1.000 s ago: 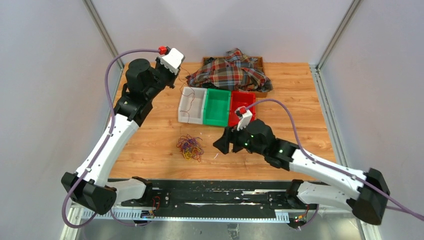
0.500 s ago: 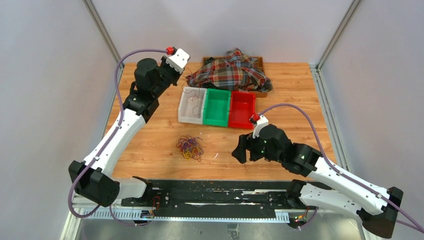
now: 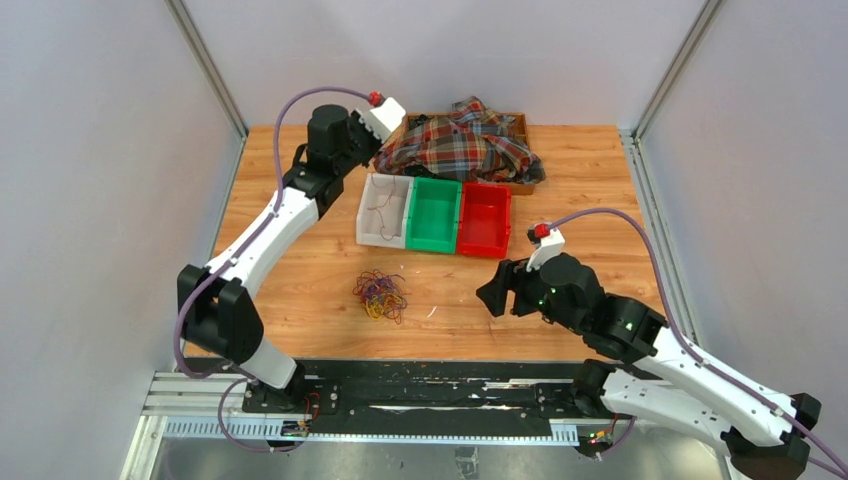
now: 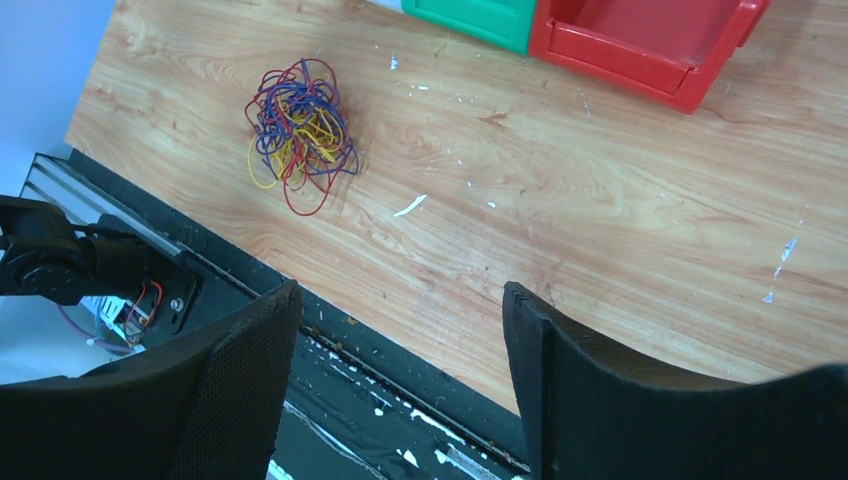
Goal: Untangle the cables
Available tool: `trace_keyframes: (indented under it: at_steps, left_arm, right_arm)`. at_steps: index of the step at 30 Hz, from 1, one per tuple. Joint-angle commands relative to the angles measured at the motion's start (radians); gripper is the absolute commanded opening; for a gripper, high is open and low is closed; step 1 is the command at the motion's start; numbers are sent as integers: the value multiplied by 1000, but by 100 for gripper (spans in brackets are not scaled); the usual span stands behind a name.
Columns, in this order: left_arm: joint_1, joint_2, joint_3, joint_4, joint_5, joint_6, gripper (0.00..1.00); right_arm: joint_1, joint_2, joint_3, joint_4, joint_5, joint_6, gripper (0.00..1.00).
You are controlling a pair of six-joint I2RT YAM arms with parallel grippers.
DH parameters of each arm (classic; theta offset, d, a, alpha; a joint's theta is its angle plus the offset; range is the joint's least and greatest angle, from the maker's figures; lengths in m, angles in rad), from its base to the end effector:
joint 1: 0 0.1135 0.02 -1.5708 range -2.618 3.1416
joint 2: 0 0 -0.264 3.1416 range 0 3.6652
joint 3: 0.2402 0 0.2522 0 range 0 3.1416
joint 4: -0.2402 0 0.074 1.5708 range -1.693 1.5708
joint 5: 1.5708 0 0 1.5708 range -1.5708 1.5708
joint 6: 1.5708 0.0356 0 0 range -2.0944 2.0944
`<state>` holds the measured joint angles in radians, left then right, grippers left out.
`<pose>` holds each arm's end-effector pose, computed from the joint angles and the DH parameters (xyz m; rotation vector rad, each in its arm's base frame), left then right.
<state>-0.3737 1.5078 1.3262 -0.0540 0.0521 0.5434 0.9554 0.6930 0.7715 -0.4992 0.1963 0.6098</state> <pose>0.3360 -0.1338 0.3662 0.8328 1.6033 0.0738 0.0956 0.1232 0.3167 -0.2260 2.0644 0.8025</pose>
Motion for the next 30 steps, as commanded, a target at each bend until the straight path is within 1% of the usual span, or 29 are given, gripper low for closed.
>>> trace_keyframes:
  at_steps: [1,3,7,13,15,22,25,28,30]
  left_arm:
    - [-3,54,178,45,-31,18,0]
    - [-4,60,171,46,-27,17,1]
    - [-5,41,80,58,-16,36,1]
    - [-6,-3,-79,-108,-11,101,0]
    - [-6,2,-112,-145,-21,94,0]
    - [-7,95,-90,-202,-31,21,0]
    - [-9,145,-90,-164,-47,-3,0]
    - [-11,179,-130,-37,-76,-27,0]
    - [-10,203,-121,32,-102,-25,0]
  right_arm:
    - [-7,28,-5,45,40,21,73]
    - [-7,39,-7,61,41,24,72]
    - [-7,50,-26,117,30,25,72]
    - [-7,116,-45,183,2,38,72]
    - [-7,131,-46,199,-4,38,72]
    - [-7,160,-39,215,0,44,71]
    - [-7,170,-42,228,8,41,72]
    - [-8,181,-49,256,16,37,72]
    - [-9,193,-40,258,17,31,72]
